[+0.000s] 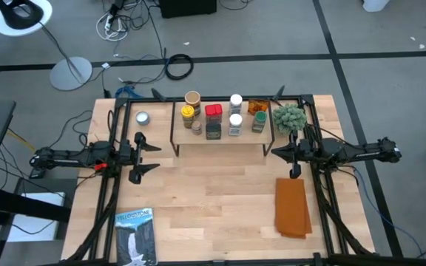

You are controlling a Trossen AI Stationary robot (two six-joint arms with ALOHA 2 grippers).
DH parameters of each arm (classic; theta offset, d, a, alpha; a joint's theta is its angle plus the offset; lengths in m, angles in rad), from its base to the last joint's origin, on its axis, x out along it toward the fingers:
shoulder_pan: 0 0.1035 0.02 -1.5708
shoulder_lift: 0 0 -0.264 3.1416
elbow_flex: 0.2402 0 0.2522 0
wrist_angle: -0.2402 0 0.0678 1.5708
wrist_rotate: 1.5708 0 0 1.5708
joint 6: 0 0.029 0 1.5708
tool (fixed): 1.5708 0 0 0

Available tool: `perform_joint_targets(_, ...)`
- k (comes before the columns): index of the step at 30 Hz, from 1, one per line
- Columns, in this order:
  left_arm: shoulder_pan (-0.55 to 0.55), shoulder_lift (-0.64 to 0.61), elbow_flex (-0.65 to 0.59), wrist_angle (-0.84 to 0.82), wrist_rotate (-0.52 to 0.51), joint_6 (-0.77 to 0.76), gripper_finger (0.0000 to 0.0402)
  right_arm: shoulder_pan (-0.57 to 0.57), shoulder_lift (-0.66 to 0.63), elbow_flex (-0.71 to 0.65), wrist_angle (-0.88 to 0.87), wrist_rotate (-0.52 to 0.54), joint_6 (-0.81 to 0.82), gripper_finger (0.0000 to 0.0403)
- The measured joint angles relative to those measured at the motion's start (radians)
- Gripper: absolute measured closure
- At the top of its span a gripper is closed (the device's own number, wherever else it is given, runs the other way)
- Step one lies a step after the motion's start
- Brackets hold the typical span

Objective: Shelf spices
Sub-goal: Return to Home Position

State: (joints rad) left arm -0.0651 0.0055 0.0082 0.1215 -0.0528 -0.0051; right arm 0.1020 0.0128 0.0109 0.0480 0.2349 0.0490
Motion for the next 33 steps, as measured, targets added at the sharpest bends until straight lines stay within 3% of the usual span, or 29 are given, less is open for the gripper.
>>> perform_joint_targets(18, 0.000, 0.000, 0.000, 0.000, 0.000, 0.000, 0.0110, 0.000, 0.003, 0.001, -0.007, -0.005, -0.002, 0.0394)
perform_joint_targets(33, 0.000, 0.000, 0.000, 0.000, 0.000, 0.000, 0.0110, 0.000, 0.226, 0.002, -0.017, -0.029, -0.027, 0.0395)
